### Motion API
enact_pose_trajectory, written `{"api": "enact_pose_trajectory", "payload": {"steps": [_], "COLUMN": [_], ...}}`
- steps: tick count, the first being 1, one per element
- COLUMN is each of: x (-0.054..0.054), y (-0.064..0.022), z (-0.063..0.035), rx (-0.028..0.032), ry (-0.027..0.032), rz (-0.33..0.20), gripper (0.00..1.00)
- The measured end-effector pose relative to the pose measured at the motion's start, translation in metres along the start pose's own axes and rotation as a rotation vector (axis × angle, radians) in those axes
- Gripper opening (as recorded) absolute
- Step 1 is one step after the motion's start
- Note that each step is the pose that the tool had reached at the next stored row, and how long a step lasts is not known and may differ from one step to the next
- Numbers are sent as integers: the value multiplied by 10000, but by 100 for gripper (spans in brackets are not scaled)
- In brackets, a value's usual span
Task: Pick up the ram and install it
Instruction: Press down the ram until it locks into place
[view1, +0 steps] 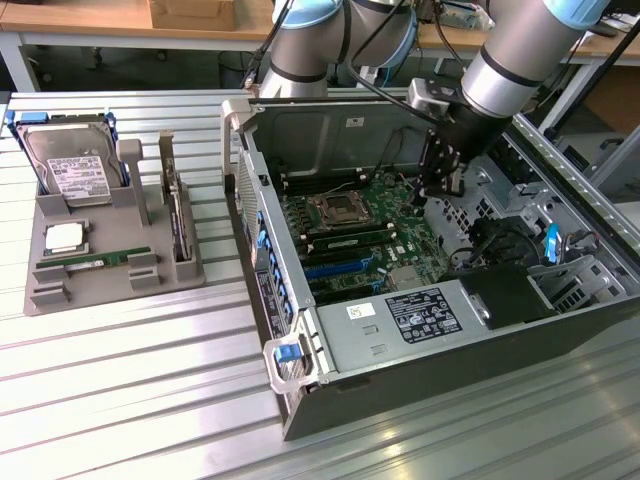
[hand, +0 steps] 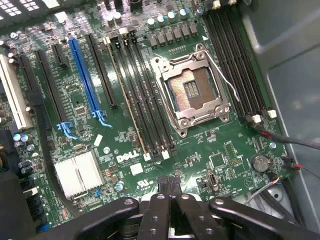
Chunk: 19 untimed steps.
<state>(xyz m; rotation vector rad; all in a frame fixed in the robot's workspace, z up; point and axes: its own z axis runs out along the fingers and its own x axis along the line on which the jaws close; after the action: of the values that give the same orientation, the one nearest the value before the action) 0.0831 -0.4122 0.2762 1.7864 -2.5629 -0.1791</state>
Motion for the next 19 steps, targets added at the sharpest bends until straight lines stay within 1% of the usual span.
{"api": "enact_pose_trajectory", "payload": {"steps": [2,4,6,12,16,18,19], "x": [0,0,0,0,0,0,0], "y": [0,0,0,-1,-1,-1,-1], "z": [1,2,3,5,8,8,8], "rx": [32,55,85,154,219,230,242], "ry": [-58,-100,-155,-279,-400,-421,-444], "rz": [569,981,1529,2753,3937,4148,4366], "gripper": [10,10,10,10,10,10,10]}}
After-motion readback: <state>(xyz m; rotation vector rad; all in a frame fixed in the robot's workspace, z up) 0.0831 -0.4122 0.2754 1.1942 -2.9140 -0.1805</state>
